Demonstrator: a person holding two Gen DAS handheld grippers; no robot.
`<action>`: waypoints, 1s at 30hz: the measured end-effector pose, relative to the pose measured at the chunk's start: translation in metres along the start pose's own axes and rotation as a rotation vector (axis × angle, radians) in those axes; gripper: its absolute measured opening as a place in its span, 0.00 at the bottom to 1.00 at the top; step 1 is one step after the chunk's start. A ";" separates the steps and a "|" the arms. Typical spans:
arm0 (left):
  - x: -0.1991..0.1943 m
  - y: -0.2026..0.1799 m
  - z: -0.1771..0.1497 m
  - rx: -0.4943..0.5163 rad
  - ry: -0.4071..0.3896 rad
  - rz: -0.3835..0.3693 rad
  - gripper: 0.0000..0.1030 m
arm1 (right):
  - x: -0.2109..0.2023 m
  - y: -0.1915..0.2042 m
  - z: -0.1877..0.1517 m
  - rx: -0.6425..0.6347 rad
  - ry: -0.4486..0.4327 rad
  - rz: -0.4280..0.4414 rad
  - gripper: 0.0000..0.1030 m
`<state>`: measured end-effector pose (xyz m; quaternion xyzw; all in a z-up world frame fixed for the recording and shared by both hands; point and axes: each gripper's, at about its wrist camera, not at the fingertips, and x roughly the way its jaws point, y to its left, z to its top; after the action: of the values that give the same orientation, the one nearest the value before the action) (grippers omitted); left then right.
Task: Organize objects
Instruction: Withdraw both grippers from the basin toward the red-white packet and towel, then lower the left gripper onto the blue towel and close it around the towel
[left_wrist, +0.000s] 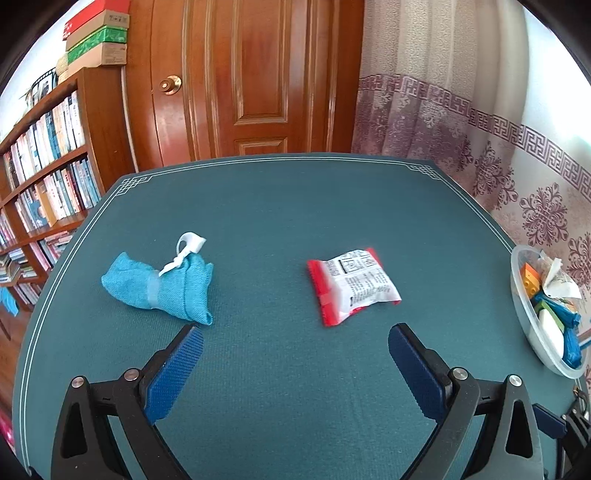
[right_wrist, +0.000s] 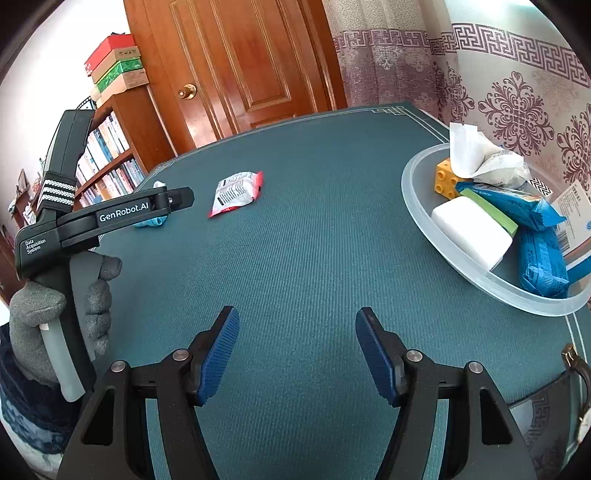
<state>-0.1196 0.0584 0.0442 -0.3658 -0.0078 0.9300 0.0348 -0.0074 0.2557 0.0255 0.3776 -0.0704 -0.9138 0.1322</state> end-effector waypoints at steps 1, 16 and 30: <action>0.002 0.007 0.000 -0.020 0.006 0.005 0.99 | 0.002 0.002 0.001 -0.003 0.001 0.003 0.65; 0.029 0.106 0.010 -0.414 0.083 0.087 0.99 | 0.024 0.007 0.004 0.012 0.007 0.040 0.67; 0.067 0.125 0.043 -0.537 0.104 0.170 0.99 | 0.026 0.011 0.002 0.009 0.008 0.042 0.67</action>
<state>-0.2049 -0.0613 0.0248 -0.4083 -0.2213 0.8743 -0.1411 -0.0242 0.2379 0.0116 0.3802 -0.0819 -0.9090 0.1498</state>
